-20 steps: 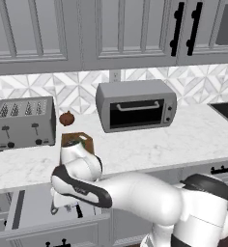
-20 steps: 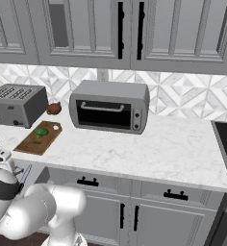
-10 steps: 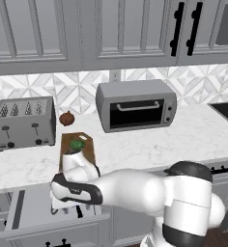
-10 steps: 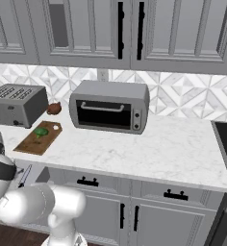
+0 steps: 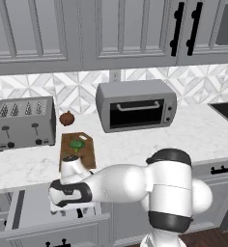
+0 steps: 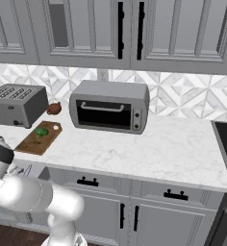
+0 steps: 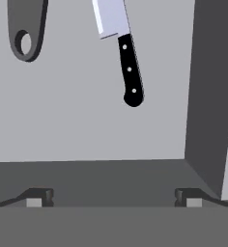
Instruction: Place the appropriate cutting tool for cutting the broccoli skin on the cutting board.
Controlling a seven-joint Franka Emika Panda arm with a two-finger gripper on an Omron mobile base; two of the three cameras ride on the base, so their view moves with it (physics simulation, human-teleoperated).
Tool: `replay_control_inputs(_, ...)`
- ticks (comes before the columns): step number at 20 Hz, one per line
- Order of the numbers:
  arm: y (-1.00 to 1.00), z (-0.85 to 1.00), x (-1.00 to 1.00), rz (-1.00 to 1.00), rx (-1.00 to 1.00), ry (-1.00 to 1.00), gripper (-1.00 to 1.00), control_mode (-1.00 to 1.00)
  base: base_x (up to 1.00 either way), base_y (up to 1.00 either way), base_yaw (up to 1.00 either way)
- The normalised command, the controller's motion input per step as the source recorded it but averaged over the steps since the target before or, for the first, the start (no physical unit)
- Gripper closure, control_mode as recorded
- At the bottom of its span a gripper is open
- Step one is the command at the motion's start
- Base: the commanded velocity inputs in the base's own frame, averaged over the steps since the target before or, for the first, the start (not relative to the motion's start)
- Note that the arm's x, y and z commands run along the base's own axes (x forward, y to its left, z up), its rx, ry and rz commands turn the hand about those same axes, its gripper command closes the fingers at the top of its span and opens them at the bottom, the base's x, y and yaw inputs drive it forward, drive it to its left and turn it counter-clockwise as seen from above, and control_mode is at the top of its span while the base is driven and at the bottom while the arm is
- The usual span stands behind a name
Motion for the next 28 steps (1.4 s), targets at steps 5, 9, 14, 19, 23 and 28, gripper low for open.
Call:
replay_control_inputs(5, 0.02, -0.4, 0.0, 0.0, -0.04, 0.0, -1.0, -1.0, 0.0, 0.0, 0.0)
replay_control_inputs(9, 0.0, -0.11, -0.46, 0.0, -0.01, 0.12, -1.0, -1.0, 0.0, 0.0, 0.0)
replay_control_inputs(14, 0.0, 0.0, -0.92, -0.01, 0.0, 0.18, -1.0, -1.0, 0.0, 0.0, 0.0)
replay_control_inputs(19, 0.0, 0.03, -1.0, -0.04, 0.0, 0.11, -1.0, -1.0, 0.0, 0.0, 0.0)
replay_control_inputs(23, 0.0, 0.24, -0.67, -0.02, -0.01, 0.01, -1.0, -1.0, 0.0, 0.0, 0.0)
replay_control_inputs(28, 0.0, 0.21, 0.42, 0.0, -0.05, -0.11, -1.0, -1.0, 0.0, 0.0, 0.0)
